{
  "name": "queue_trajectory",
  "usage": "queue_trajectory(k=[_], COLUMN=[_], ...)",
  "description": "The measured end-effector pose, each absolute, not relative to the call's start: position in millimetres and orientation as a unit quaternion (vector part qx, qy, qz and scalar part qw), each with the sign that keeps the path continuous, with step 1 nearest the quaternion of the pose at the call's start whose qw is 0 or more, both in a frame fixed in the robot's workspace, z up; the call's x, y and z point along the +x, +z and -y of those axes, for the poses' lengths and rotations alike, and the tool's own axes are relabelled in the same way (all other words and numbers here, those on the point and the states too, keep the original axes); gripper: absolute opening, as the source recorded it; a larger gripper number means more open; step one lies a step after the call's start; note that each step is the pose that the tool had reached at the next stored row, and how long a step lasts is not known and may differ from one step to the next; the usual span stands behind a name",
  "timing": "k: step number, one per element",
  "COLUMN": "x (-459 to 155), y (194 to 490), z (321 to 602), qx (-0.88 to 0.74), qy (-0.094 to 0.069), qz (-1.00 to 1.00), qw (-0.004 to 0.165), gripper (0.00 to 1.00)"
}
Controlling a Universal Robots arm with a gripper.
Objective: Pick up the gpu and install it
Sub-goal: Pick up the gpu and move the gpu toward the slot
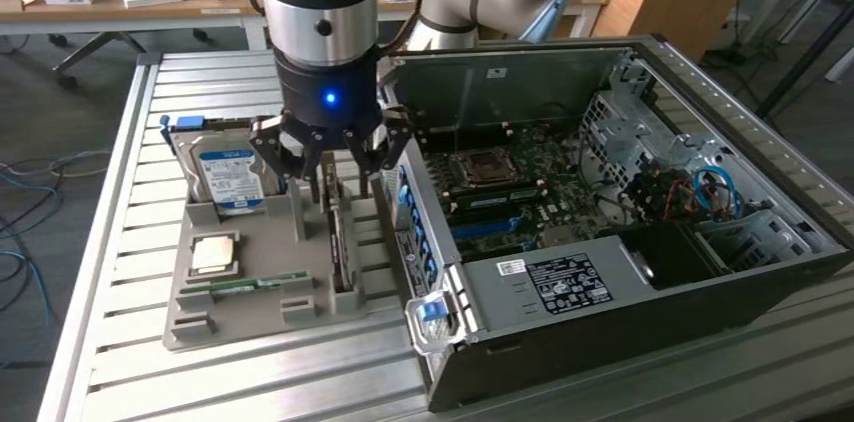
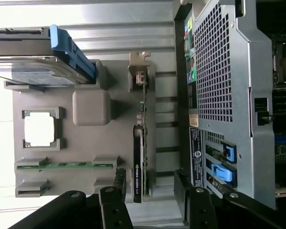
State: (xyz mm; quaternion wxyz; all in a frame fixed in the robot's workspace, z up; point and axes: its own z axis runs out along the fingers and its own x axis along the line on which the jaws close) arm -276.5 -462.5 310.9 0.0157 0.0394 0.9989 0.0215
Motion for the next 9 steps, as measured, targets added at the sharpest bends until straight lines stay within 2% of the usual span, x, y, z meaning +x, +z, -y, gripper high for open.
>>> queue_trajectory(k=[9], x=[-276.5], y=[303.2], z=[463.1], qx=[0.039], qy=[0.021], qz=[-0.999], qw=[0.016], gripper=[0.53])
